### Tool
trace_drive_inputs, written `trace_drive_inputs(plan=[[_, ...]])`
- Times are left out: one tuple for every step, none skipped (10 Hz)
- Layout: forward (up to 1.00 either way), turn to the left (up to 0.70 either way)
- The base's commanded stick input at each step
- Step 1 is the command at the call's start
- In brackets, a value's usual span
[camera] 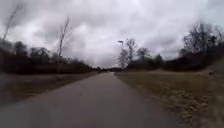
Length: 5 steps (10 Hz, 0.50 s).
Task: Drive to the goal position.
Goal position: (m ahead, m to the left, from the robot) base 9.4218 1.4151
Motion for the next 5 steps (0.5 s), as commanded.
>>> trace_drive_inputs(plan=[[0.85, 0.0], [0.85, 0.0], [0.85, 0.0], [0.85, 0.0], [0.85, 0.0]])
